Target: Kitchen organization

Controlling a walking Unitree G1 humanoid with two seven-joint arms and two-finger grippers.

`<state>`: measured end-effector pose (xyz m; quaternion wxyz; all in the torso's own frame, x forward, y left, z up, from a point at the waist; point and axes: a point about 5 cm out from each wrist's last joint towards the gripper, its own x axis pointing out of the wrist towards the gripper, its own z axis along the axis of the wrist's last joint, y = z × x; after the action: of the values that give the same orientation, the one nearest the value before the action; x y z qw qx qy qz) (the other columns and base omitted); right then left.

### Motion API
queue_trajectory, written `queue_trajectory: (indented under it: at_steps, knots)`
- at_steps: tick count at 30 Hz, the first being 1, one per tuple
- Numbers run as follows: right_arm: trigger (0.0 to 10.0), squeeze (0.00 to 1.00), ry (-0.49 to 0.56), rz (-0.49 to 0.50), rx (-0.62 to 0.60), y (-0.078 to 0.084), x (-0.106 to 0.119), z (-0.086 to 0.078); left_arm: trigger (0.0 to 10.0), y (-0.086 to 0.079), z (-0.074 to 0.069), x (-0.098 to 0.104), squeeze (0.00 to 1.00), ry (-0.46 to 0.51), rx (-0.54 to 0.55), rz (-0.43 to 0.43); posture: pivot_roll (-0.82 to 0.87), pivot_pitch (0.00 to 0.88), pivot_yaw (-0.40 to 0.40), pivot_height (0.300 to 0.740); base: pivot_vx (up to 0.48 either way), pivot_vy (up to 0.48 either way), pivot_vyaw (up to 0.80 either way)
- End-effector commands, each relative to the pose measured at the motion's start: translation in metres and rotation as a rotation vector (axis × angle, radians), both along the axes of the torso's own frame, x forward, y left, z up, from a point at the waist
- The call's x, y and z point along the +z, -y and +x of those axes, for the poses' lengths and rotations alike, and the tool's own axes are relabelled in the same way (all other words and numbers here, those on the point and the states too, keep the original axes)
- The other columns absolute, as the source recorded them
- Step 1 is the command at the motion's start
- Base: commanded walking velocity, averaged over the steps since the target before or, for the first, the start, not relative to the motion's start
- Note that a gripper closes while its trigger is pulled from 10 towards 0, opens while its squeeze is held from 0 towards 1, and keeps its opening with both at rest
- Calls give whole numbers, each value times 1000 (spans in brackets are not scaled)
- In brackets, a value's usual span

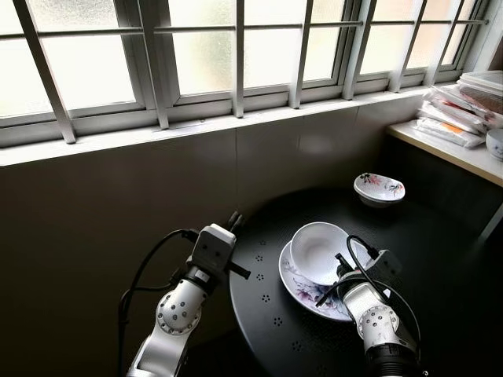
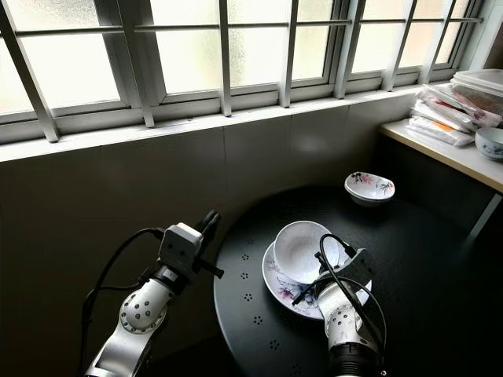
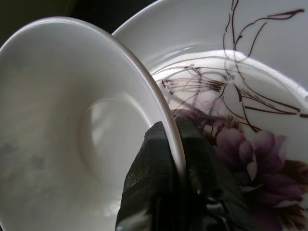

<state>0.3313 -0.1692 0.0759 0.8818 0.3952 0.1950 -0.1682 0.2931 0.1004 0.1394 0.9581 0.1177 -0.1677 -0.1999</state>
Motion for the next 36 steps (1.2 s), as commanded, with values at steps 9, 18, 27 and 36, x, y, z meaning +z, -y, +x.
queue_trajectory:
  at_steps: [9,18,27,36]
  knots:
    - [0,0,280,-38,55,-13,39,9,10000,0,1,-2,0,0,2,21,46,0,-12,740,0,0,0]
    - [0,0,467,-291,146,-20,71,9,10000,-6,1,-13,0,-70,34,16,47,0,-13,740,0,0,178]
    - [0,0,534,-405,251,-34,74,3,10000,-20,7,-25,0,-129,135,63,49,0,-15,740,0,354,800]
    - [0,0,589,-482,334,-47,75,-3,10000,-17,8,-22,0,-105,135,78,47,0,-11,740,0,0,800]
